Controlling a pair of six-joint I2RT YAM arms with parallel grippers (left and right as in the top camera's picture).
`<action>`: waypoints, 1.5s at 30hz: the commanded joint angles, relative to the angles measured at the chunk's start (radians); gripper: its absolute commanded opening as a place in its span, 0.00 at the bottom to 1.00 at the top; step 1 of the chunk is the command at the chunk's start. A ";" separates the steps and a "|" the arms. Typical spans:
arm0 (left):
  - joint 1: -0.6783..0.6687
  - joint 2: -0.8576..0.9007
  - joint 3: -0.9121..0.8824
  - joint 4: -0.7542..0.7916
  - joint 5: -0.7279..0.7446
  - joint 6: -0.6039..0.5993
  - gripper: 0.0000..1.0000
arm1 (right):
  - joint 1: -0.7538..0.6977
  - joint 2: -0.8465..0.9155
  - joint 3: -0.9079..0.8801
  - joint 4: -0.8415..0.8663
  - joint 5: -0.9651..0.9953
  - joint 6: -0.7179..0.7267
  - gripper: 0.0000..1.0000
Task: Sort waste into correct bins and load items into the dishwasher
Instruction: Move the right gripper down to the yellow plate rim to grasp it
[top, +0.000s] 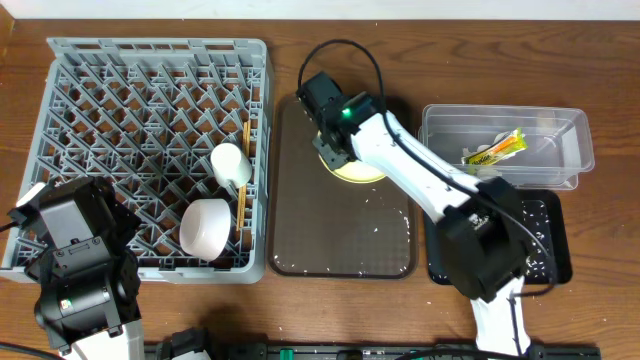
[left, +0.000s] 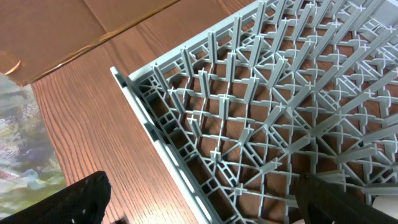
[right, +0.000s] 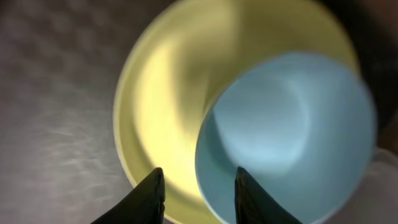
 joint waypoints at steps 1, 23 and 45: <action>0.004 0.000 0.017 -0.004 -0.013 -0.010 0.96 | -0.015 0.032 -0.003 -0.011 0.023 -0.003 0.33; 0.004 -0.001 0.017 -0.004 -0.013 -0.010 0.96 | -0.028 0.039 -0.073 0.013 0.024 -0.005 0.01; 0.004 -0.001 0.017 -0.004 -0.013 -0.010 0.96 | -0.028 -0.037 -0.068 -0.003 0.019 -0.005 0.13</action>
